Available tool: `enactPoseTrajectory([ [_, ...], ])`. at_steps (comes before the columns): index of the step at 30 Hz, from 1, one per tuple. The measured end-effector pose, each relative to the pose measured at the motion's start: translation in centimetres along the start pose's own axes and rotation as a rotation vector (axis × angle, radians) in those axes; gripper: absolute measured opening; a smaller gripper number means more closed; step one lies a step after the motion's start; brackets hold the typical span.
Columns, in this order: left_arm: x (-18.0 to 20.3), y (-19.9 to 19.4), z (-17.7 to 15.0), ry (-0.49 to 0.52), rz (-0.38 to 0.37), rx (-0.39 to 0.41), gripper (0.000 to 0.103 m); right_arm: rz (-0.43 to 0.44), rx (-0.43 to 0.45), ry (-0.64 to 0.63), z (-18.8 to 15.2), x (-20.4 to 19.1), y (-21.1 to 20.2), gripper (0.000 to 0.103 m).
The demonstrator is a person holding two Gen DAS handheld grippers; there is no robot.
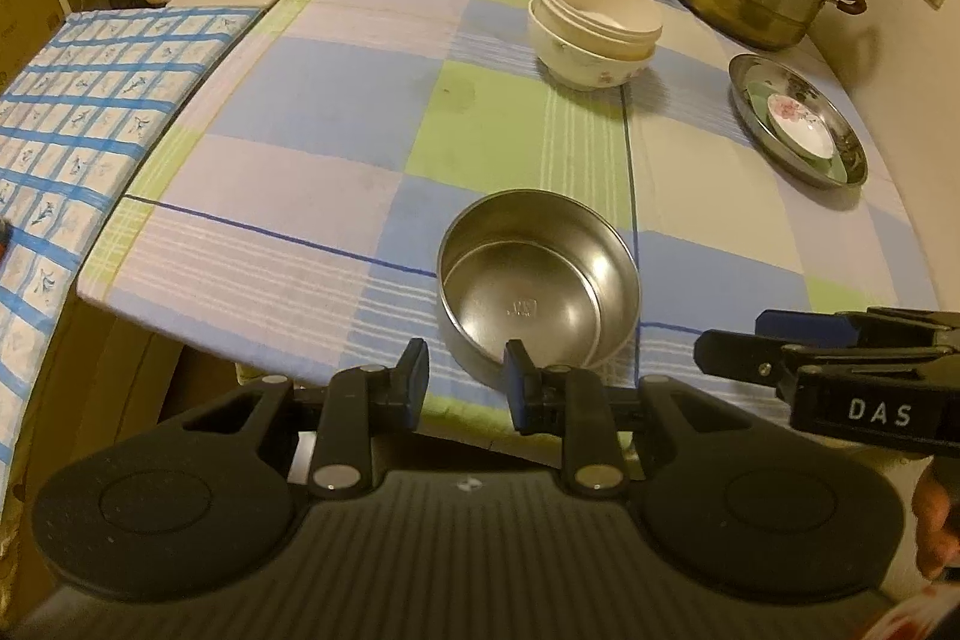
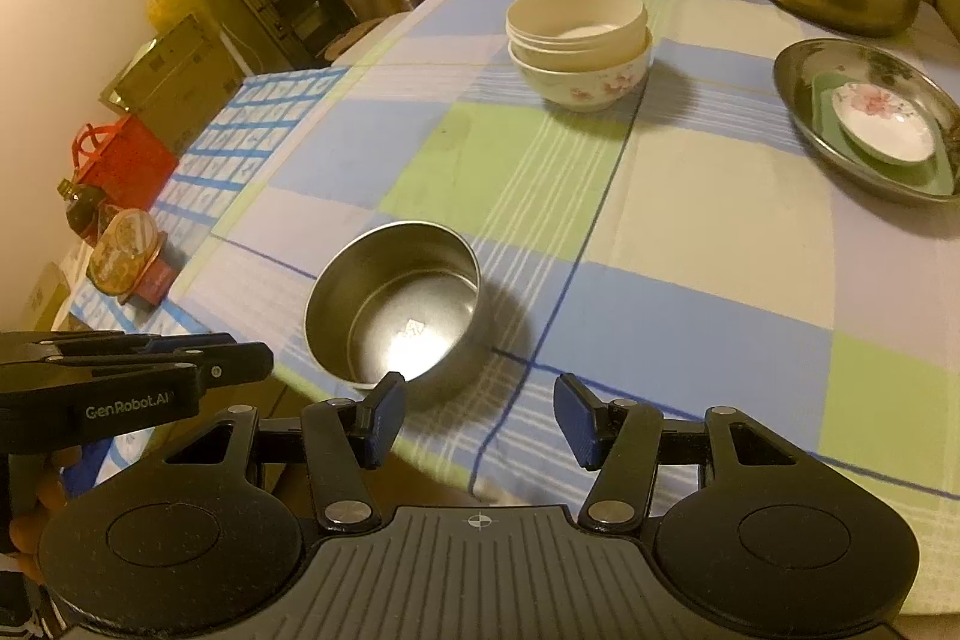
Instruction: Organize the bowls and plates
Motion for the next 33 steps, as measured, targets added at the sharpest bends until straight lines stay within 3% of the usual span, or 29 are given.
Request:
enactPoseTrajectory([
  [5, -0.5, 1.5, 0.9, 0.007, -0.008, -0.016, 0.024, 0.0, -0.003, -0.002, 0.7, -0.3, 1.5, 0.055],
  [19, -1.9, 5.6, 2.4, 0.015, -0.027, -0.081, 0.023, -0.01, -0.047, 0.017, 2.0, -0.4, 5.9, 0.032],
  [29, -2.2, 7.2, 2.8, 0.017, -0.039, -0.114, 0.016, -0.007, -0.065, 0.031, 2.4, -0.3, 7.2, 0.022],
  [33, -2.2, 7.4, 3.0, 0.012, -0.055, -0.117, 0.01, 0.004, -0.068, 0.036, 2.5, -0.4, 7.4, 0.012],
])
Point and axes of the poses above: each gripper's, at about its wrist camera, not at the fingertips, and y roughly the way its jaws point, x to its right, z to its top, the point moved 1 cm from there along y, roughly the way its jaws point, and after that the axes turned 11 degrees about y, right-handed, at the moved point
